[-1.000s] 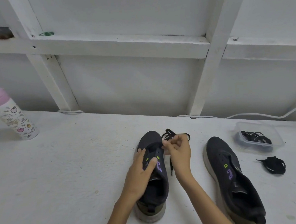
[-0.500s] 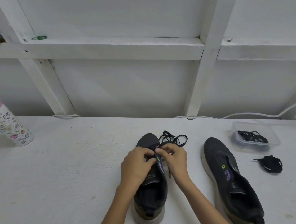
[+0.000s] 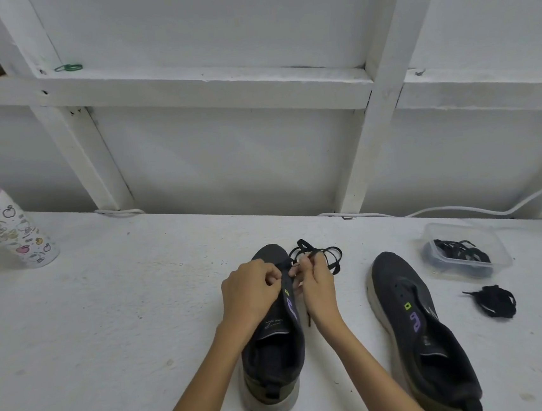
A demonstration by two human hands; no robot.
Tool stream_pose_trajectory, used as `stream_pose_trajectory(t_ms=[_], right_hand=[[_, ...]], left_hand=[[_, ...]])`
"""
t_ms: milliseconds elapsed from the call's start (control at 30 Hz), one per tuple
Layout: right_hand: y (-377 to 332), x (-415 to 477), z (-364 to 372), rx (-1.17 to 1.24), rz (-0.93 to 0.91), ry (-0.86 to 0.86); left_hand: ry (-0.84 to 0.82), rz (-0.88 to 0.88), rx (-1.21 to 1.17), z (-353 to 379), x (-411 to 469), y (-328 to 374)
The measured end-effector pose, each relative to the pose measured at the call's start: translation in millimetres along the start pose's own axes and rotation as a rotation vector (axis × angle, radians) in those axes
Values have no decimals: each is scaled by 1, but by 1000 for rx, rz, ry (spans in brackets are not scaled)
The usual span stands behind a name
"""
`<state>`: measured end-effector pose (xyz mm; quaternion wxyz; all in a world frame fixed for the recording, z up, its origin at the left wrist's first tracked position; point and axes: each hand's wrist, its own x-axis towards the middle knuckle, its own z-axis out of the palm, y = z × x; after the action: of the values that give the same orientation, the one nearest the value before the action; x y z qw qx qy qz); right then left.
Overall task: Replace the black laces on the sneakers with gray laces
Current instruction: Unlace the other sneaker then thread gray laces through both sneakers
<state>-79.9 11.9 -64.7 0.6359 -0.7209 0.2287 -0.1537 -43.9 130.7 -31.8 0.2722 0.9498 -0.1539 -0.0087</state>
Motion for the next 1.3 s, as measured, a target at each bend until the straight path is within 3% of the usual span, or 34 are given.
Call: stream_pose_trajectory(t_ms=[100, 267, 433, 700, 967, 1033, 1200, 1300], right_hand=[[-4, -4, -4, 68, 27, 38], [0, -25, -7, 117, 96, 39], [3, -39, 4, 47, 26, -62], [-9, -44, 5, -12, 134, -183], [-1, -42, 5, -81, 120, -249], [0, -41, 5, -83, 112, -244], [0, -41, 7, -63, 108, -222], [0, -41, 7, -62, 100, -223]], left_hand=[[15, 16, -125, 6, -5, -7], [167, -143, -517, 9, -16, -33], [145, -95, -463, 13, -20, -43], [105, 81, -291, 5, 2, -39], [432, -56, -607, -38, 41, -33], [375, -104, -633, -36, 40, -34], [19, -282, -607, 2, 12, -44], [24, -242, -630, 13, -1, -43]])
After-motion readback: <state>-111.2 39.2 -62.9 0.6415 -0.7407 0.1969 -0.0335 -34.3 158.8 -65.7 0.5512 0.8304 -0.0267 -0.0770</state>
